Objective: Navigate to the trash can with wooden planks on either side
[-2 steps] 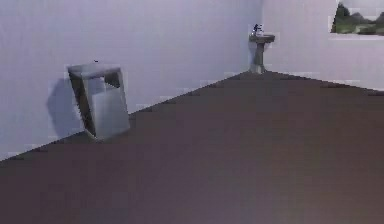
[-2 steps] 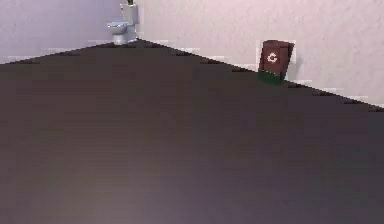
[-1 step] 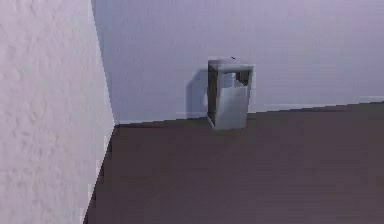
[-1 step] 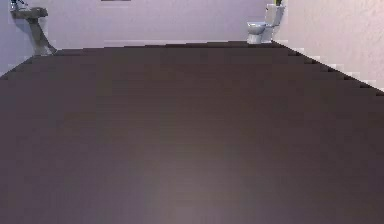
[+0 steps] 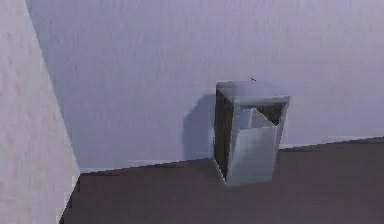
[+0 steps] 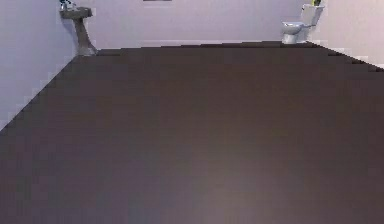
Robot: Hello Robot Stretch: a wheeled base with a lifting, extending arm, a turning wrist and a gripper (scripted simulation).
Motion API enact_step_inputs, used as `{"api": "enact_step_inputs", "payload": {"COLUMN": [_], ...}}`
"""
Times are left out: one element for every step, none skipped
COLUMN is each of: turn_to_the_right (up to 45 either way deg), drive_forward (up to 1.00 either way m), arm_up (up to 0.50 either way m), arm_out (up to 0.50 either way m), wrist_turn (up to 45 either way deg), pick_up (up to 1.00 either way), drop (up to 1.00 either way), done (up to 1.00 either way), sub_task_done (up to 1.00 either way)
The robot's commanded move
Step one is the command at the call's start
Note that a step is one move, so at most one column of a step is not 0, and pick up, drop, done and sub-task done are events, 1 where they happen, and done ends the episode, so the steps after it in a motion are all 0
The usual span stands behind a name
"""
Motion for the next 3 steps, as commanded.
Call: {"api": "enact_step_inputs", "payload": {"turn_to_the_right": [0.0,21.0,0.0], "drive_forward": [0.50,0.00,0.00], "arm_up": [0.00,0.00,0.00], "arm_out": [0.00,0.00,0.00], "wrist_turn": [0.0,0.0,0.0], "pick_up": [0.00,0.00,0.00], "drop": [0.00,0.00,0.00], "done": [0.00,0.00,1.00], "sub_task_done": [0.00,0.00,0.00]}}
